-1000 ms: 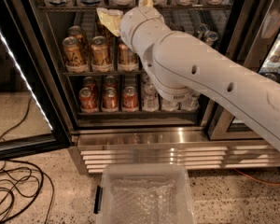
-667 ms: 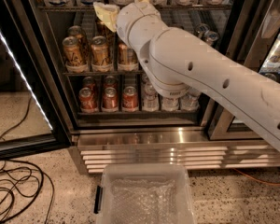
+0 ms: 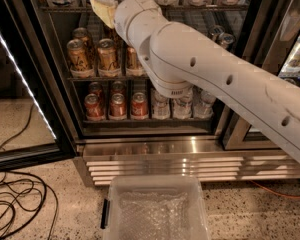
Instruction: Pick 7up can from top shelf of fridge
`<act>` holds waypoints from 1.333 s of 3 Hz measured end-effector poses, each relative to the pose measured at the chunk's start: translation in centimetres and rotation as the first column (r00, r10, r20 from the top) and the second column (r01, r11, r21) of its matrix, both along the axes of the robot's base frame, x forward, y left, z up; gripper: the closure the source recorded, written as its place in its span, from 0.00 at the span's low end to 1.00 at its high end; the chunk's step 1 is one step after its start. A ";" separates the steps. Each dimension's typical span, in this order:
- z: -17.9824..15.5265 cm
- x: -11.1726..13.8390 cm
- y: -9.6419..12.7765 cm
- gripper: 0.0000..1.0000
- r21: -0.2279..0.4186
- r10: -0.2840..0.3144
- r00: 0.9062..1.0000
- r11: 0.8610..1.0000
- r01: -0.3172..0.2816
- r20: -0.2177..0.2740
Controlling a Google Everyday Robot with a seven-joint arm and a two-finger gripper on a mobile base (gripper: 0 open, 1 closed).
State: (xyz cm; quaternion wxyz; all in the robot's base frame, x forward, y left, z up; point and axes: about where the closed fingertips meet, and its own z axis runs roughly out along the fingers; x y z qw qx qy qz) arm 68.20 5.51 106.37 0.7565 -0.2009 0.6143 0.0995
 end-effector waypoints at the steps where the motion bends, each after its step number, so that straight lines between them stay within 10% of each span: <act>1: 0.1 0.7 0.3 0.31 -0.010 -0.018 1.000 1.000 0.018 -0.007; 4: -0.4 4.1 -0.9 0.32 -0.001 -0.152 0.987 0.988 0.152 -0.048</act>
Offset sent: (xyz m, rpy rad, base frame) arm 0.0281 -0.0013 -0.0052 -0.0187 0.0514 -0.0986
